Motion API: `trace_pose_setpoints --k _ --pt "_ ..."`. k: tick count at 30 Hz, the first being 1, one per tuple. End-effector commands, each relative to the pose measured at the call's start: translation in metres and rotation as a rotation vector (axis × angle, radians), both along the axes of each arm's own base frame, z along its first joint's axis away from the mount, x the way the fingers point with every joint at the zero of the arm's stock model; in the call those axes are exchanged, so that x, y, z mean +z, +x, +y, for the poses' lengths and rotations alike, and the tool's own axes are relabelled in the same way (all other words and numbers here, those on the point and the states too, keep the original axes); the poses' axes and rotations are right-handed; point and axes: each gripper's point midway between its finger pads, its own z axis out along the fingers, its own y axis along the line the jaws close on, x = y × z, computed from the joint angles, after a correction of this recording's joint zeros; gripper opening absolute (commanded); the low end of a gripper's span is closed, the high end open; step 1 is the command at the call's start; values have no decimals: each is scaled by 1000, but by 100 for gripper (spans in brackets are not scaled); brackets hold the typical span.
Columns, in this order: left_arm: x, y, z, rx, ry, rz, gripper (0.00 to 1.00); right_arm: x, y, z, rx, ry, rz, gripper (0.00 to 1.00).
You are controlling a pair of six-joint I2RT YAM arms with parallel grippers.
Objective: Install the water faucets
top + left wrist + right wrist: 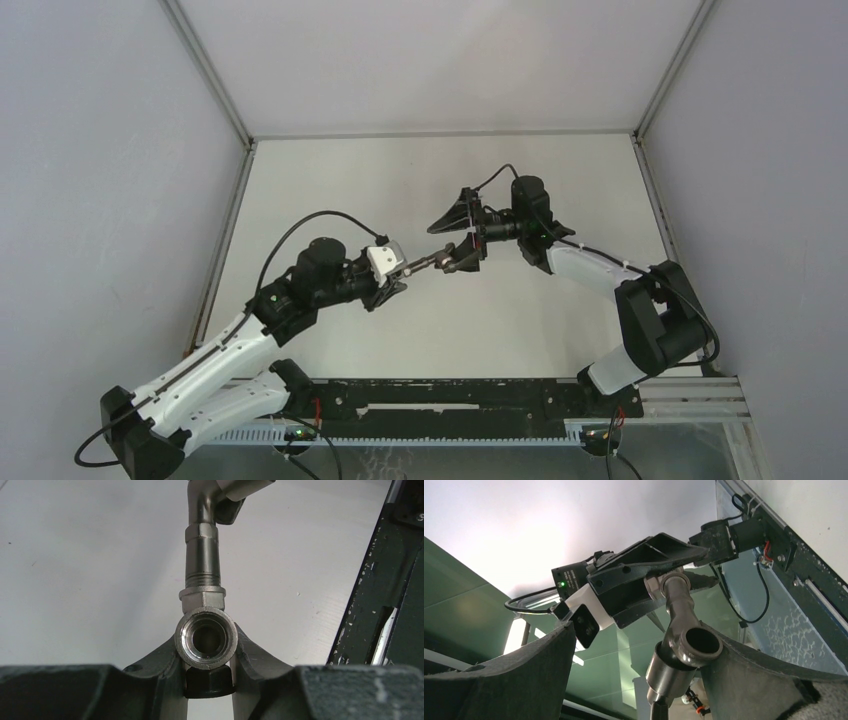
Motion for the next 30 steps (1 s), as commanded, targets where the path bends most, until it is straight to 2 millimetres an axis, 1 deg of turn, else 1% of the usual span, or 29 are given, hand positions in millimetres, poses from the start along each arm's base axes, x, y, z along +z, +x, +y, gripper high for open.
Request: trace_pose_setpoints --k 1,4,7,17,22,23,27,30 --pt "36 11 -2 27 -60 -76 0 20 -22 -1 69 33 -59 93" --pt "43 5 -8 0 -111 -59 0 5 -22 -3 69 -10 -38 93" --pt "48 1 -14 -26 -183 -15 0 1 -21 -6 63 -23 -37 93" --pt "51 -9 -17 -69 -335 211 0 3 -20 -18 38 -39 -58 94" --pt "52 -6 -16 -59 -367 293 0 6 -24 -21 50 -32 -71 94" --pt "51 -7 -17 -64 -368 307 0 8 -24 -22 50 -28 -79 96" --pt "47 -8 -18 -71 -368 339 0 15 -19 -32 19 -19 -118 98" --pt "50 -10 -18 -80 -373 344 0 17 -16 -42 -5 -24 -140 99"
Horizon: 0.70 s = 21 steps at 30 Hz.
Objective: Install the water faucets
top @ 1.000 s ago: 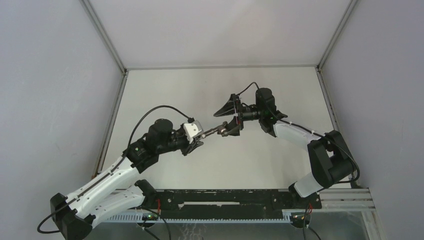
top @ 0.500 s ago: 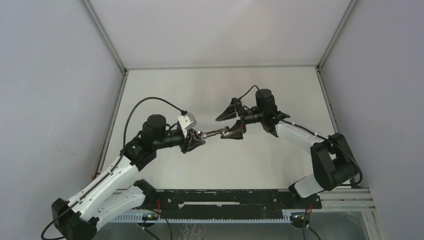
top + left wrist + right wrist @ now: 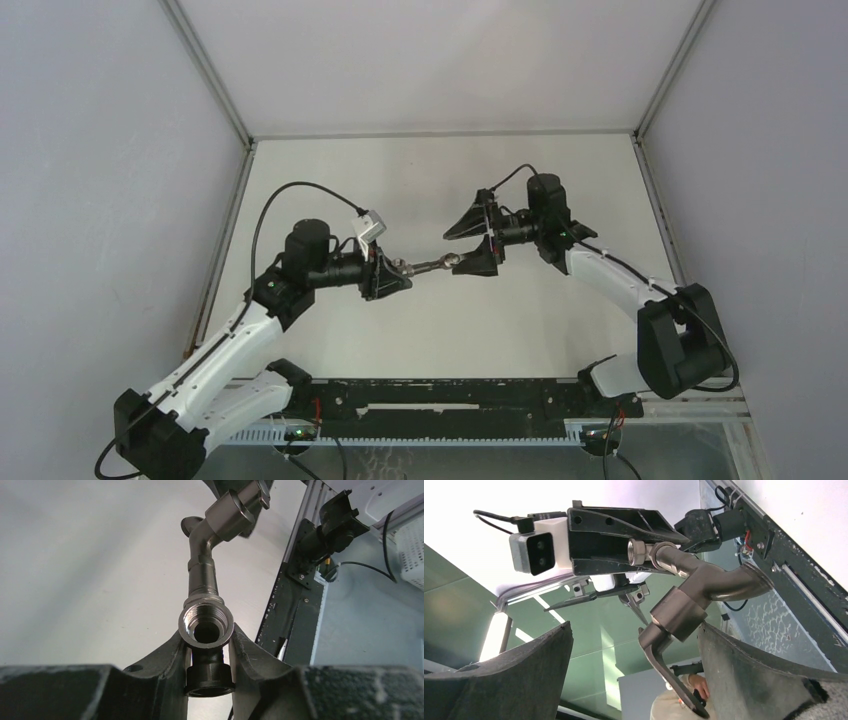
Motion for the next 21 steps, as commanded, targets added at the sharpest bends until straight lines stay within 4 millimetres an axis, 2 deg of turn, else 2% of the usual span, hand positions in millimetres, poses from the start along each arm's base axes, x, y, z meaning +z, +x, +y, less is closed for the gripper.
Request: trace_pose_setpoints --k 1,6,10,13,16,17,18,19,20,21 --pt "33 -4 -6 -45 -90 -50 0 16 1 -18 -24 20 -102 100" --pt "38 -3 -4 -45 -102 -20 0 22 -2 -36 -36 21 -190 100" --pt "50 -5 -5 -69 -151 33 0 40 -12 -54 -31 35 -406 97" --pt "65 -10 -7 -109 -187 76 0 56 -18 -67 -66 41 -683 92" --pt "80 -17 -8 -142 -207 97 0 66 -20 -75 -155 -25 -1038 90" --pt "85 -18 -8 -146 -214 100 0 74 -26 -79 -199 -30 -1171 90" --pt "89 -20 -8 -152 -218 108 0 72 -25 -82 -249 -37 -1269 91" --pt "94 -23 -8 -161 -224 109 0 85 -28 -85 -299 -22 -1405 92" --pt "97 -24 -8 -168 -229 114 0 78 -30 -88 -342 -25 -1476 94" --pt "101 -26 -8 -175 -234 122 0 80 -32 -91 -387 -19 -1555 95"
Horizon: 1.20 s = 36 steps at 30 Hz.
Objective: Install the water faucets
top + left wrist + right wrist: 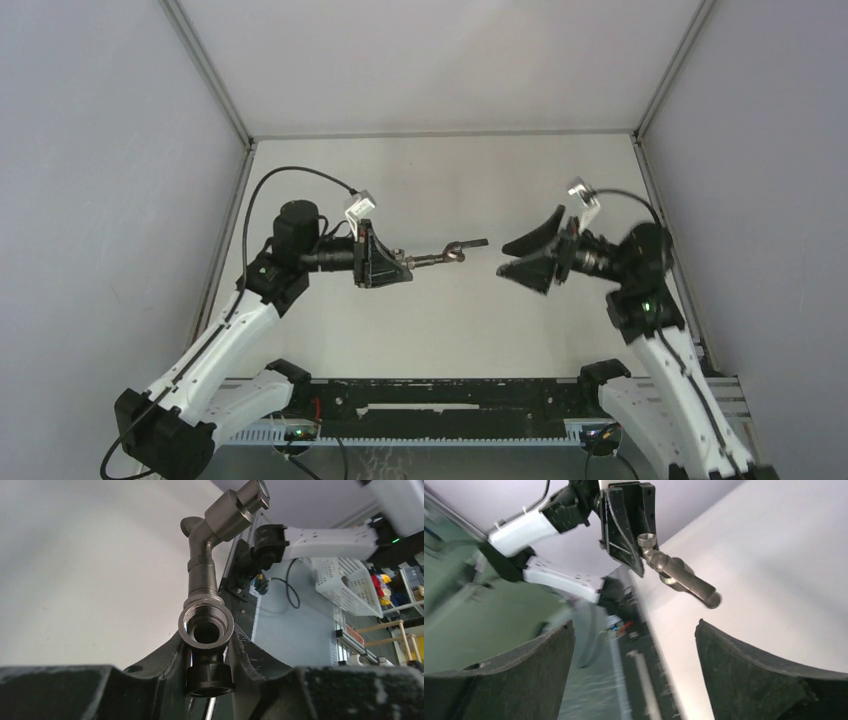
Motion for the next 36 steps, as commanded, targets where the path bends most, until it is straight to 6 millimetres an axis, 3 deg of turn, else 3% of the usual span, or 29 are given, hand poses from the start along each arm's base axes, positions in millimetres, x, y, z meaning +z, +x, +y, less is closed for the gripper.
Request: trace_pose_setpoints --k 1,5,16,24,27,31,36 --pt "62 -15 -3 -83 -113 -65 0 13 6 -13 -198 30 -549 97" --pt "75 -23 -3 -112 -141 -55 0 11 1 -10 -233 39 -679 100" --pt "92 -39 0 -160 -179 -50 0 4 -3 44 -88 107 -849 100" --pt "92 -42 1 -165 -182 -51 0 0 -3 66 -1 157 -826 96" --pt "92 -42 1 -164 -182 -54 0 -3 -4 69 21 154 -807 86" --pt "92 -42 1 -164 -181 -68 0 -4 -10 71 63 165 -767 58" --pt "89 -38 1 -147 -175 -98 0 2 -22 74 133 199 -666 38"
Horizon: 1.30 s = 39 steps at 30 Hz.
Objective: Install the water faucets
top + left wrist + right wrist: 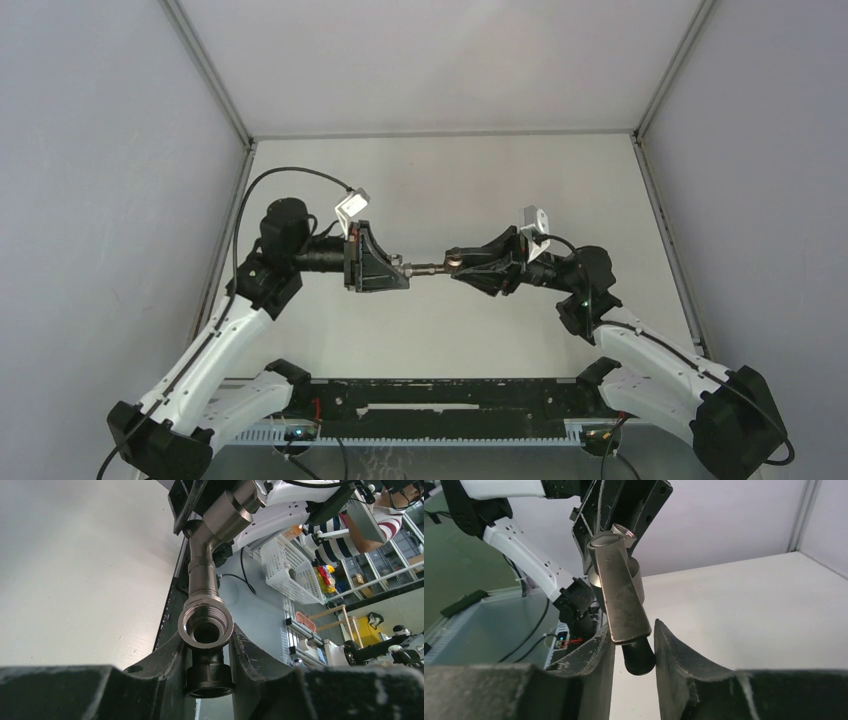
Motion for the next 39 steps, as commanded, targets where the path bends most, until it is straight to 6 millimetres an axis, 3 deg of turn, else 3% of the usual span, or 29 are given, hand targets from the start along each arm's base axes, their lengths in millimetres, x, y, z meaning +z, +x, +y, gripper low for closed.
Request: trace_pose_setpoints --k 1,3,8,10,18,25,26,27,31,34,39 --pt "39 -2 4 0 -72 -189 0 33 -20 2 116 54 48 35" --pt "37 0 5 18 -68 -228 0 41 -22 3 142 55 150 25" --pt "26 6 10 71 -44 -378 0 50 -28 4 254 -31 485 12" --pt "19 11 14 100 -17 -441 0 44 -26 5 302 -111 664 0" --pt "-18 17 21 102 131 -781 0 38 -16 10 427 -201 1198 0" --pt "-59 30 32 65 396 -920 0 17 10 12 356 -186 1404 0" --pt "-59 30 32 60 393 -922 0 13 13 12 341 -183 1423 2" --pt "-56 28 30 59 379 -918 0 10 16 12 329 -181 1435 12" --pt "-39 23 24 86 302 -888 0 -8 25 9 250 -186 1452 71" --pt "-28 18 20 90 239 -832 0 -15 25 7 216 -199 1447 86" --pt "-9 22 19 130 138 -690 0 -20 22 -5 150 -218 1398 93"
